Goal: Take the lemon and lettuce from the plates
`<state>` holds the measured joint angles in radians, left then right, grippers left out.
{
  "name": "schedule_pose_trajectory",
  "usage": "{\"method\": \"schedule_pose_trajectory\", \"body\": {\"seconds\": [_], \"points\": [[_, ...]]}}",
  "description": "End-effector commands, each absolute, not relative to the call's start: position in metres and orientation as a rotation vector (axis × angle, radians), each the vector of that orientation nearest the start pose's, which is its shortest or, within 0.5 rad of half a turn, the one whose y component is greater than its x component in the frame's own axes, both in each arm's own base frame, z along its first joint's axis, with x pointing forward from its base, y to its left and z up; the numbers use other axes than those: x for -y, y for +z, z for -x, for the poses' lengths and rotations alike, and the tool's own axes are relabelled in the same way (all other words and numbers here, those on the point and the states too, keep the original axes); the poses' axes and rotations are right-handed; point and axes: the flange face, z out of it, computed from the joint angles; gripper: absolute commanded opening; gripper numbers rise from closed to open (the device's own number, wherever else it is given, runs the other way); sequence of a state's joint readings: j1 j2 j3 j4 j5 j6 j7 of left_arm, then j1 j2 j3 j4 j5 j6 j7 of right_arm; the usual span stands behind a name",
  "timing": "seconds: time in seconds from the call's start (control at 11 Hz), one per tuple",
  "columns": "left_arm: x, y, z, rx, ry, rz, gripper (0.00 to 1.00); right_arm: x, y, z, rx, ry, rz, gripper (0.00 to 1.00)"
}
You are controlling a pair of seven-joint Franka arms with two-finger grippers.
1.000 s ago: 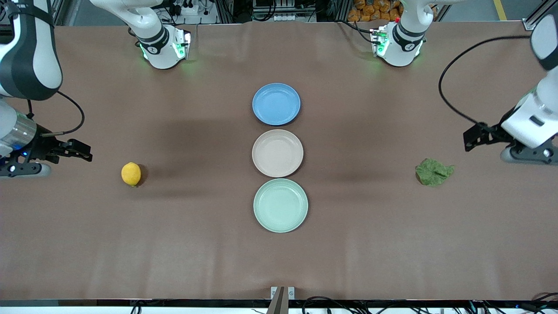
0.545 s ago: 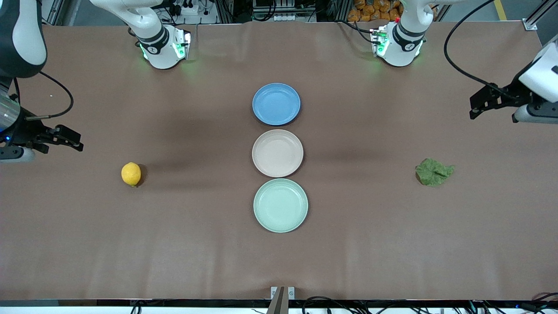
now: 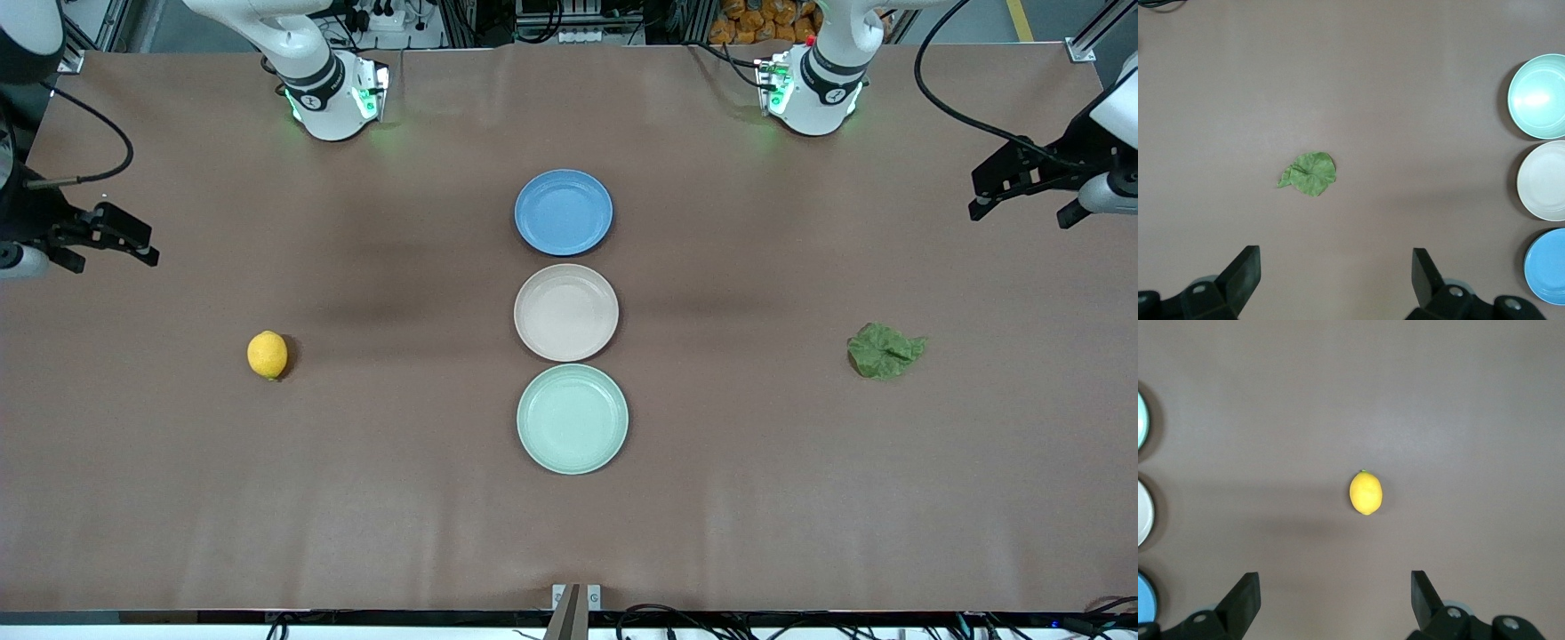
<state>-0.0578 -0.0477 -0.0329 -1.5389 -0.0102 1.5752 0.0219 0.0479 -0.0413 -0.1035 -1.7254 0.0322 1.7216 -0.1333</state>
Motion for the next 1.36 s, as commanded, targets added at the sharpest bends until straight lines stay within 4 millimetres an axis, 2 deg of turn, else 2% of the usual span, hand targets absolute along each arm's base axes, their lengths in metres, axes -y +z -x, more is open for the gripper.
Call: {"method": "schedule_pose_trajectory", "body": {"seconds": [0.0, 0.09, 0.36, 1.27], "points": [[0.049, 0.676, -0.533, -0.163, -0.132, 3.163, 1.0, 0.018, 0.609, -0.538, 0.141, -0.061, 3.089, 1.0], [0.049, 0.676, -0.533, -0.163, -0.132, 3.163, 1.0, 0.017, 0.62, -0.537, 0.146, -0.054, 3.09, 1.0], [0.049, 0.675, -0.534, -0.161, -0.127, 3.163, 1.0, 0.013, 0.623, -0.536, 0.156, -0.053, 3.093, 1.0], [0.05, 0.673, -0.534, -0.164, -0.118, 3.171, 1.0, 0.012, 0.618, -0.536, 0.142, -0.036, 3.095, 1.0]]}}
